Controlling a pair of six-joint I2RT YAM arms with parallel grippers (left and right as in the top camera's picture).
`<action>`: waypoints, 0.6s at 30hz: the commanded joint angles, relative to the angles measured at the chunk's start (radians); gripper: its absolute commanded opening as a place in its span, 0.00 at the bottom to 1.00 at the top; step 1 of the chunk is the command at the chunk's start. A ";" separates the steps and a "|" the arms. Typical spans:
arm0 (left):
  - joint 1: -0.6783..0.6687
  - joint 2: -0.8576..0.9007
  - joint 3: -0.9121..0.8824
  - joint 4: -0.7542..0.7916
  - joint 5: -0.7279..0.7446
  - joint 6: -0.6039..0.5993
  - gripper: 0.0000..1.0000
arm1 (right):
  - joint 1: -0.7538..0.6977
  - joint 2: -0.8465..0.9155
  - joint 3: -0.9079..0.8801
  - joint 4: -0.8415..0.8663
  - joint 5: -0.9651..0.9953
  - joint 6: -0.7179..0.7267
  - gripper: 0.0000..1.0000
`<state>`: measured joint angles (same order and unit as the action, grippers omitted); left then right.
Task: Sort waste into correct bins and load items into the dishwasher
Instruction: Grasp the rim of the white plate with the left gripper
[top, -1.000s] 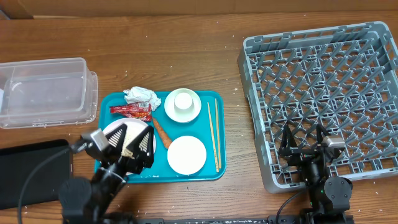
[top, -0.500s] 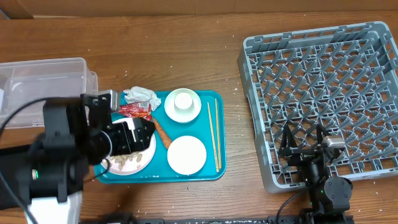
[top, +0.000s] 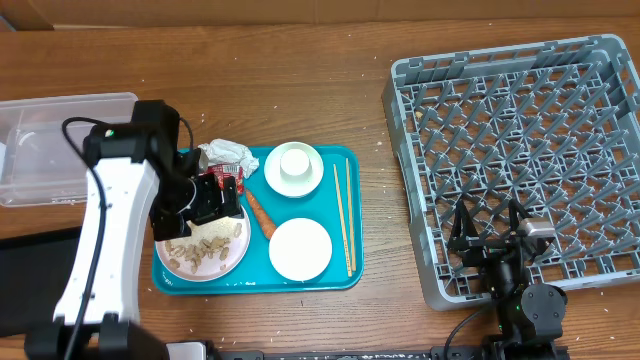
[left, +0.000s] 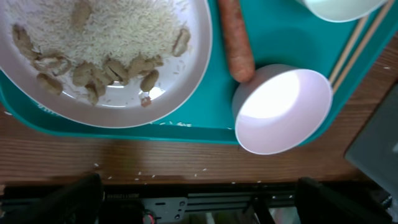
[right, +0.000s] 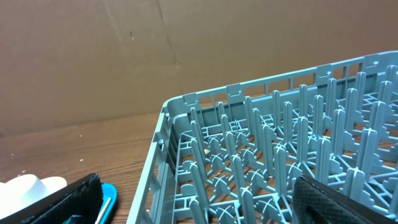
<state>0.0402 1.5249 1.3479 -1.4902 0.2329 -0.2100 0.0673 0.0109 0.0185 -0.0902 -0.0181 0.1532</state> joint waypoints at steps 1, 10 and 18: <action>-0.025 0.039 0.010 0.010 -0.118 -0.051 1.00 | 0.005 -0.008 -0.010 0.006 0.010 0.003 1.00; -0.182 0.039 -0.067 0.117 -0.265 -0.188 0.90 | 0.005 -0.008 -0.010 0.006 0.010 0.003 1.00; -0.207 0.039 -0.207 0.233 -0.261 -0.232 0.88 | 0.005 -0.008 -0.010 0.006 0.010 0.003 1.00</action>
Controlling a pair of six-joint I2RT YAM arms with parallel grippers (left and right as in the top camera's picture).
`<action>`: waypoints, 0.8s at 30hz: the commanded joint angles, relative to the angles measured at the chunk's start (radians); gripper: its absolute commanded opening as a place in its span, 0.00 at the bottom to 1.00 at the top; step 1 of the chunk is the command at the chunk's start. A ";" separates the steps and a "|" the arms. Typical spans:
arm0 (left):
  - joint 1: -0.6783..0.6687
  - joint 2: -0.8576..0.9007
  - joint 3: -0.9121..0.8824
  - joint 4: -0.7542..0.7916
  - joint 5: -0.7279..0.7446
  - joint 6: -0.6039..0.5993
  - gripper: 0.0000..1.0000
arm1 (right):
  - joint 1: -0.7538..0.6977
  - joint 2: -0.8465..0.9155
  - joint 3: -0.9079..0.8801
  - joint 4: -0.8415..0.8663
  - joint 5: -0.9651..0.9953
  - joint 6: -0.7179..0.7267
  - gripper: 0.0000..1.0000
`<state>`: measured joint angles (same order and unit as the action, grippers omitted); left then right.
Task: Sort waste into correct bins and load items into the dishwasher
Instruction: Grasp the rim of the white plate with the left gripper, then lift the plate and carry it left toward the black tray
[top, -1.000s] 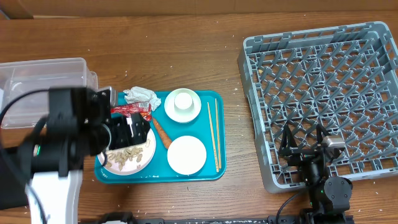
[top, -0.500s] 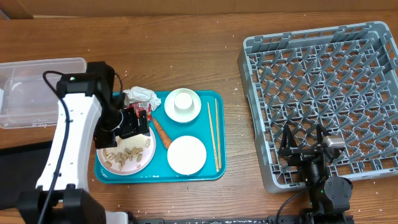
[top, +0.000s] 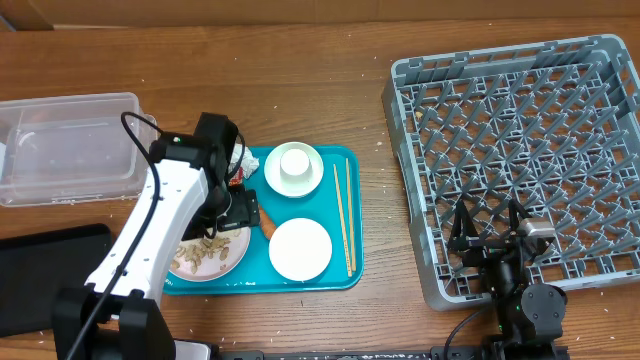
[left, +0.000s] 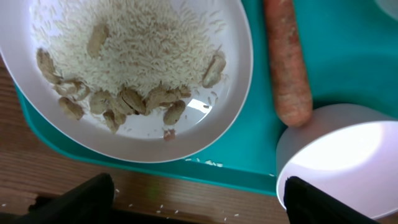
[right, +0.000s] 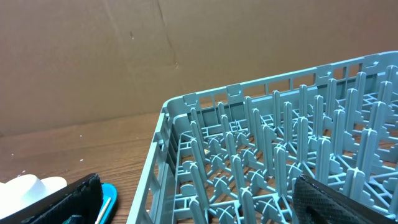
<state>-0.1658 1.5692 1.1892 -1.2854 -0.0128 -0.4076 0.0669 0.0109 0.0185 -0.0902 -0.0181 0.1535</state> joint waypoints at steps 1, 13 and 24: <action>-0.006 -0.006 -0.063 0.043 -0.010 -0.035 0.88 | 0.006 -0.008 -0.010 0.006 0.010 0.003 1.00; -0.090 -0.002 -0.203 0.193 -0.060 -0.123 0.80 | 0.006 -0.008 -0.010 0.006 0.010 0.003 1.00; -0.091 0.109 -0.257 0.249 -0.069 -0.121 0.67 | 0.006 -0.008 -0.010 0.006 0.010 0.003 1.00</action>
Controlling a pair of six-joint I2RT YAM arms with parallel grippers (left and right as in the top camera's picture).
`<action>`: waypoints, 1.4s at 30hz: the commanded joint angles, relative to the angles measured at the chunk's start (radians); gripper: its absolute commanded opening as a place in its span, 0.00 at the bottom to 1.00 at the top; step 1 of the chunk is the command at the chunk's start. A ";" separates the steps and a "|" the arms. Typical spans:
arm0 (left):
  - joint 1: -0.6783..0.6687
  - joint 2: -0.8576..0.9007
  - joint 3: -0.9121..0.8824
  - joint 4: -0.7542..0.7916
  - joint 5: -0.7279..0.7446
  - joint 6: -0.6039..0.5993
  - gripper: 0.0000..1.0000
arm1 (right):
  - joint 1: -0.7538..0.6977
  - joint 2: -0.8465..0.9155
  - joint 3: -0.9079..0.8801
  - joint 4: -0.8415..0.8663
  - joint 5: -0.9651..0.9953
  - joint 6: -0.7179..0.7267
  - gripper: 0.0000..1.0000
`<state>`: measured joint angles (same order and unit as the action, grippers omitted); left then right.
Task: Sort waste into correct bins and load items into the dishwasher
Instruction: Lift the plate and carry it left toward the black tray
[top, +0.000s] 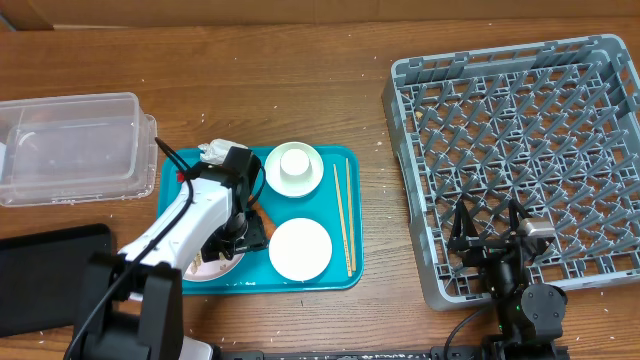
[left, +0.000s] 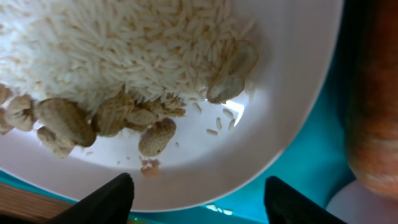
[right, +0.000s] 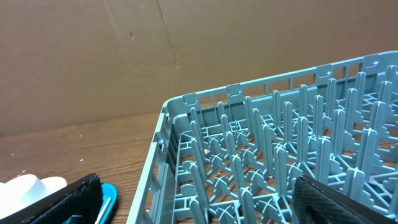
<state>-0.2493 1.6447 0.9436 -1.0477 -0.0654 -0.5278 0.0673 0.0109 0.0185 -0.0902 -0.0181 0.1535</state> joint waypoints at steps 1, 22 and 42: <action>-0.008 0.037 -0.011 0.014 -0.016 0.005 0.67 | 0.005 -0.008 -0.010 0.006 0.010 0.003 1.00; -0.081 0.055 -0.026 0.115 -0.039 0.079 0.45 | 0.005 -0.008 -0.010 0.006 0.010 0.003 1.00; -0.081 0.055 -0.010 0.074 -0.043 0.079 0.04 | 0.005 -0.008 -0.010 0.006 0.010 0.003 1.00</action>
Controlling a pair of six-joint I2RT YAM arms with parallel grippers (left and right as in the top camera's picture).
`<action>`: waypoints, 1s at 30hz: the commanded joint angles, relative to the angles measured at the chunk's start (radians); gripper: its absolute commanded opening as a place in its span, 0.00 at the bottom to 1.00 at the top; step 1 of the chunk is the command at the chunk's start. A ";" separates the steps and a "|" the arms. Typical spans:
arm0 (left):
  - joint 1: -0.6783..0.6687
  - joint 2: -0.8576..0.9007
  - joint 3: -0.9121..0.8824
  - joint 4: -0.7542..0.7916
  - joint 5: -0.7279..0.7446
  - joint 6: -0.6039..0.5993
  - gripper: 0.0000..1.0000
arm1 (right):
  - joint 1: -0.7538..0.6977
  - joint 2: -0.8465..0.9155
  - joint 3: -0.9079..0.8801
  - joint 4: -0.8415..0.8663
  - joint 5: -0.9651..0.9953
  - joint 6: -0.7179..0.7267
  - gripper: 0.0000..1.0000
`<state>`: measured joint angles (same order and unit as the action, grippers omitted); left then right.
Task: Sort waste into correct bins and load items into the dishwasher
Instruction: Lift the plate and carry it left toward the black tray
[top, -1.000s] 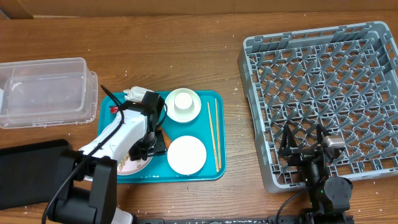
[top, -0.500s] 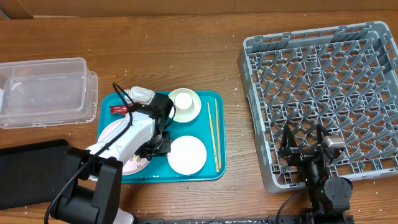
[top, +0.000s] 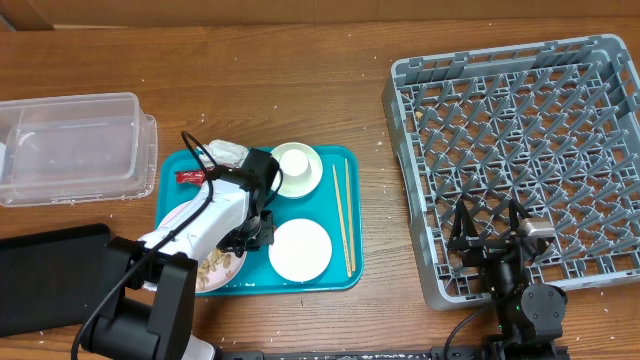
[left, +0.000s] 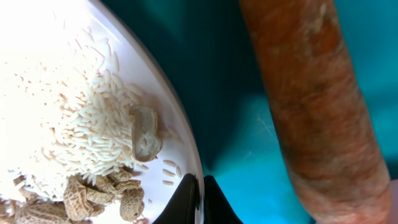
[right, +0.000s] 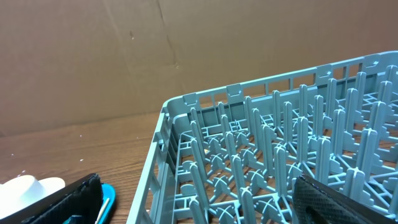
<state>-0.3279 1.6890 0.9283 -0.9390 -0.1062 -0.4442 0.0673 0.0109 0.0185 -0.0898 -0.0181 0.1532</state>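
Note:
A white plate (left: 81, 93) of rice and peanuts lies on the left of the teal tray (top: 345, 272). My left gripper (left: 200, 200) is shut on the plate's right rim, one finger inside and one outside. An orange carrot (left: 317, 106) lies just right of that rim. In the overhead view the left gripper (top: 256, 230) sits between the plate (top: 215, 268) and an empty white bowl (top: 300, 248). The grey dish rack (top: 520, 150) is at the right. My right gripper (right: 199, 202) rests open at the rack's front edge, holding nothing.
On the tray stand a white cup on a saucer (top: 294, 163) and wooden chopsticks (top: 342, 215). A crumpled wrapper (top: 225, 152) and a red packet (top: 190, 176) lie at its back left. A clear bin (top: 70, 145) and a black bin (top: 40, 275) are at the left.
My left gripper was open close above the plate's food. Now it is lower and further right, shut on the plate's right rim beside the carrot. The right arm has not moved.
My left gripper hung open high over the tray, with plate, carrot and bowl all in its view. At each later moment it was closer to the plate's right side. Now it grips the rim. The right gripper stayed open at the rack throughout.

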 joint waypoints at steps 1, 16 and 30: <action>-0.003 0.010 0.012 -0.045 -0.002 -0.005 0.04 | 0.005 -0.008 -0.010 0.006 0.010 0.003 1.00; 0.013 0.010 0.300 -0.325 -0.099 -0.027 0.04 | 0.005 -0.008 -0.010 0.006 0.010 0.003 1.00; 0.146 0.010 0.464 -0.482 -0.110 -0.035 0.04 | 0.005 -0.008 -0.010 0.006 0.010 0.003 1.00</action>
<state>-0.2291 1.6958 1.3258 -1.3983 -0.1841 -0.4644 0.0673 0.0109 0.0185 -0.0902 -0.0177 0.1535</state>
